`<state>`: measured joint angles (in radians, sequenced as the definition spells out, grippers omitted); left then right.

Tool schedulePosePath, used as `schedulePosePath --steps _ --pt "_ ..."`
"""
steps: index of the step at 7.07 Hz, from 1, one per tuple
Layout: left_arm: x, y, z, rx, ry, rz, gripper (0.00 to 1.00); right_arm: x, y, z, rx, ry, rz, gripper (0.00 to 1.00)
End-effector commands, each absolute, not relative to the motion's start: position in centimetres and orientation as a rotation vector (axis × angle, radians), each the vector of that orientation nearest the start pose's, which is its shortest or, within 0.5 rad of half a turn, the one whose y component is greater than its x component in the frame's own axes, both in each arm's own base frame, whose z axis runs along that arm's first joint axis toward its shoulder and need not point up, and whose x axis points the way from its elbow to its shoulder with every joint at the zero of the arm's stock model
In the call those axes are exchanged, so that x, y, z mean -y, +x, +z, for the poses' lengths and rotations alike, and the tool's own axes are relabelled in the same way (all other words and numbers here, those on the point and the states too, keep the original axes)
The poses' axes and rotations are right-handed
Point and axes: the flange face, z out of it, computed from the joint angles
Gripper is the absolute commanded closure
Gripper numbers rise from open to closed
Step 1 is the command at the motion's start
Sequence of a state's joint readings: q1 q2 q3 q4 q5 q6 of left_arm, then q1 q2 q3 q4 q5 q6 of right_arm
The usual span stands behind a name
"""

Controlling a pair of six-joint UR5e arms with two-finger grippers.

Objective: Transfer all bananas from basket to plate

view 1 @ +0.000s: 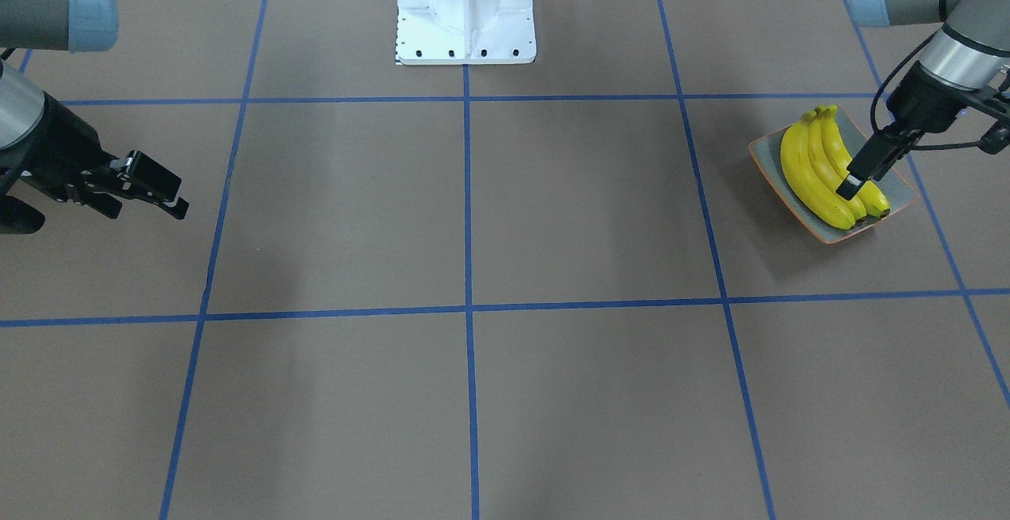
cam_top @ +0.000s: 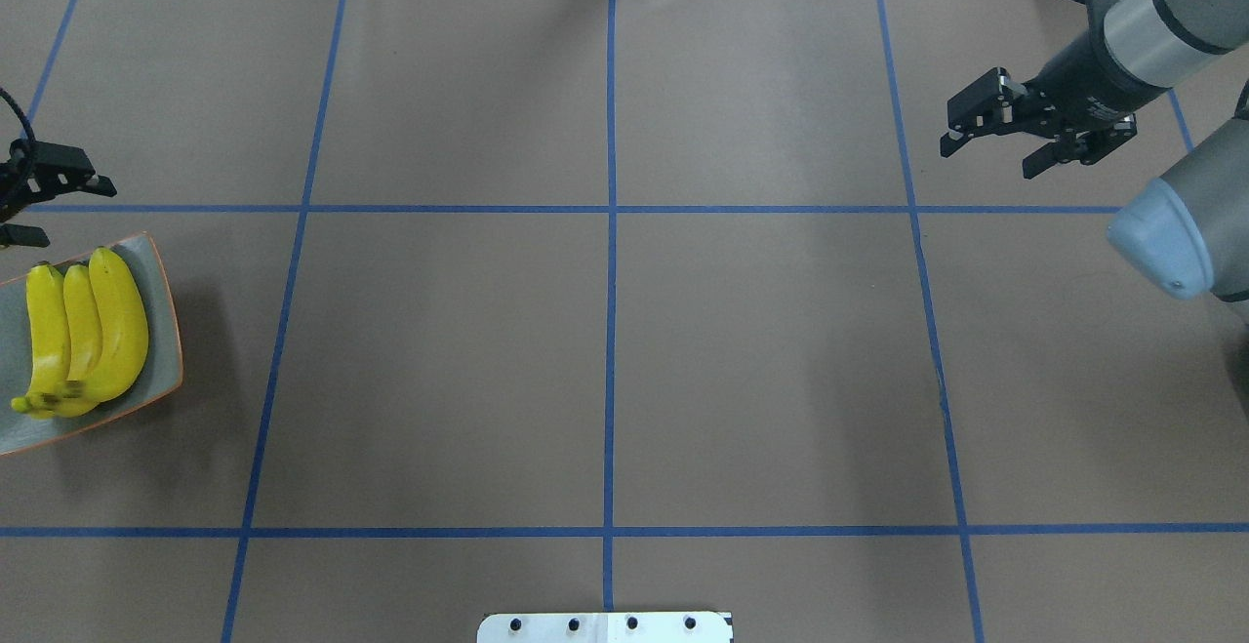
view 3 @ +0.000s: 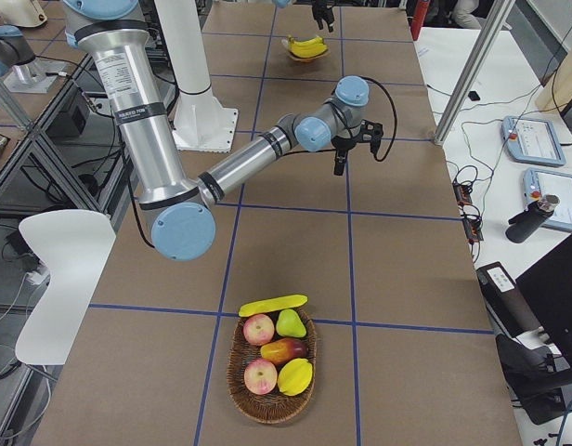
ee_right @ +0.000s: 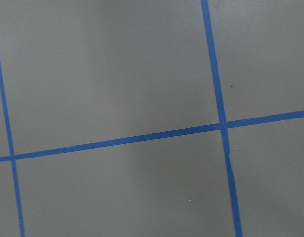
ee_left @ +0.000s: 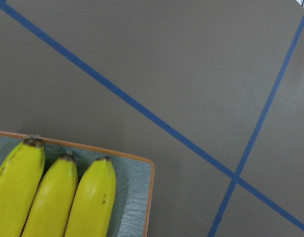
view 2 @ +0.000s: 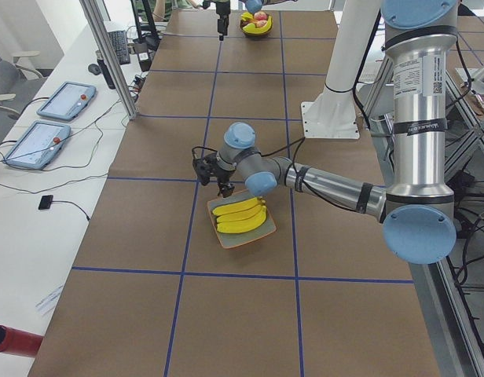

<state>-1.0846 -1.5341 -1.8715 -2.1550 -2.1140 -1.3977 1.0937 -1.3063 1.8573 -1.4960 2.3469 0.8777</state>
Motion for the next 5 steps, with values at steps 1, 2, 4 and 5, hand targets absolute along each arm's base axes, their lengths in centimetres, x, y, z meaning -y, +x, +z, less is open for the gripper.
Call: schedulePosePath --steps 1,2,4,5 --pt "51.4 15.5 43.0 -0.912 0.092 -0.527 0.00 52.6 -12.7 47.1 0.823 0.065 -0.008 0.00" --pt "52.4 16.0 42.1 -0.909 0.090 -0.527 0.00 52.0 -8.2 52.5 0.781 0.066 -0.047 0.00" --pt "52.8 16.3 42.0 -0.906 0.095 -0.528 0.00 48.5 -1.0 61.6 0.742 0.045 -0.122 0.00" --pt "52.9 16.6 42.0 -0.908 0.095 -0.523 0.00 45.9 -0.1 64.5 0.743 0.009 -0.141 0.00"
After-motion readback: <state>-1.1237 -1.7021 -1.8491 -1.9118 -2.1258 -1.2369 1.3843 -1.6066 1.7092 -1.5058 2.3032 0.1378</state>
